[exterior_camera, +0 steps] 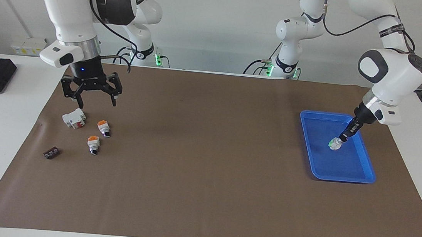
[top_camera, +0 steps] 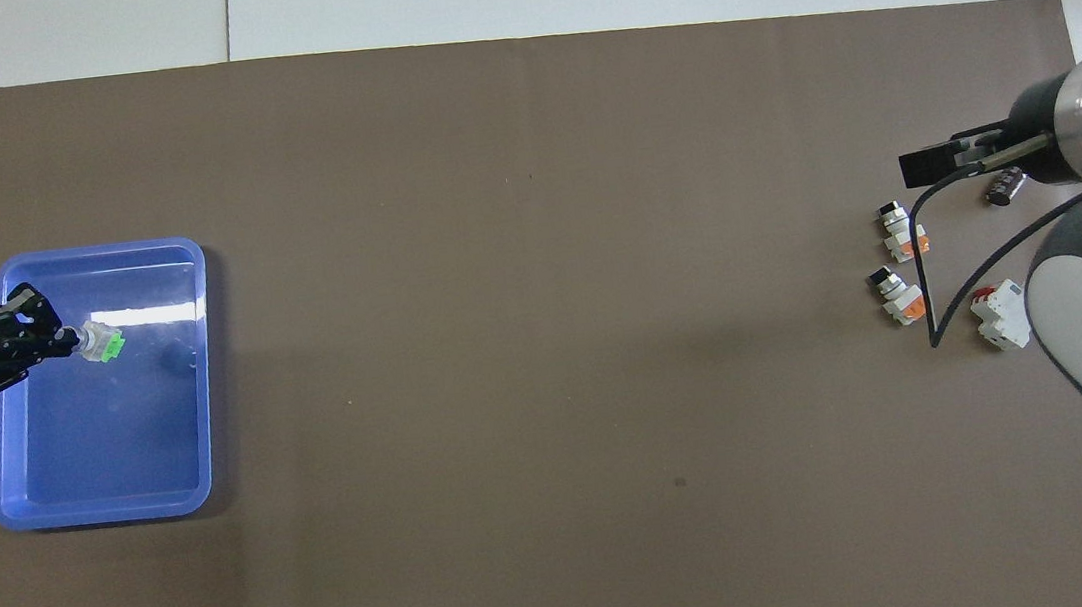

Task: Turn and place switch with both arms
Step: 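Carry the switch into the blue tray while the right gripper retracts, then lower the switch into the blue tray and open the left gripper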

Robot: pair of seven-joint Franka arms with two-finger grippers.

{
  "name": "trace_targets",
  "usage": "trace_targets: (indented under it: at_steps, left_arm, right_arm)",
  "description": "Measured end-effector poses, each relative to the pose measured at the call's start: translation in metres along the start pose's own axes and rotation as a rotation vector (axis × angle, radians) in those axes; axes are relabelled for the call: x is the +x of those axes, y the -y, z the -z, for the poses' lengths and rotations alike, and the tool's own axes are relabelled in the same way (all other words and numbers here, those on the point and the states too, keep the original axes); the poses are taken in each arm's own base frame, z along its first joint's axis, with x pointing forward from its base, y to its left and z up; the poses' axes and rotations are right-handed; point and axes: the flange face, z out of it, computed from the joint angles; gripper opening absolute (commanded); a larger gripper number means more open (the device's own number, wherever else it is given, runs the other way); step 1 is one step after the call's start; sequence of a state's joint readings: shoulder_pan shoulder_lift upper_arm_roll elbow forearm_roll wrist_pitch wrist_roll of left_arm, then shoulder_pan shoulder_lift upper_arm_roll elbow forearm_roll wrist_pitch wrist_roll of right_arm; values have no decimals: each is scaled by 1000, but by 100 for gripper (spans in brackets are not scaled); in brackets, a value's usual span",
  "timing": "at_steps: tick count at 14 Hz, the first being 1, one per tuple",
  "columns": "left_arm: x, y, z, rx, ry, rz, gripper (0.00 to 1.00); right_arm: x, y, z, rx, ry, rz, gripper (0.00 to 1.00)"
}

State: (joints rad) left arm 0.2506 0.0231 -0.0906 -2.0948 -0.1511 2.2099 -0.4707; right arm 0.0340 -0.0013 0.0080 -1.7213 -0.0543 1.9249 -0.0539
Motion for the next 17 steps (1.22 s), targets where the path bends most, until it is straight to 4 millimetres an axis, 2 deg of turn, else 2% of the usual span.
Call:
trace_targets:
  at_steps: [3, 5, 6, 11, 17]
  left_arm:
    - [14, 26, -5, 27, -52, -132, 0]
    - [23, 49, -10, 27, -86, -213, 0]
    - [27, 59, -12, 30, -91, -245, 0]
    - [34, 86, -22, 46, -76, -340, 0]
    - [28, 95, -37, 55, -43, -377, 0]
  right_arm:
    - [-11, -46, 30, -21, 75, -141, 100]
    - [-18, -55, 54, -26, 126, -275, 100]
    - [-20, -55, 58, -27, 139, -324, 100]
    - [-24, -50, 49, 1, 201, -265, 100]
    - [-29, -50, 46, 13, 239, -259, 100]
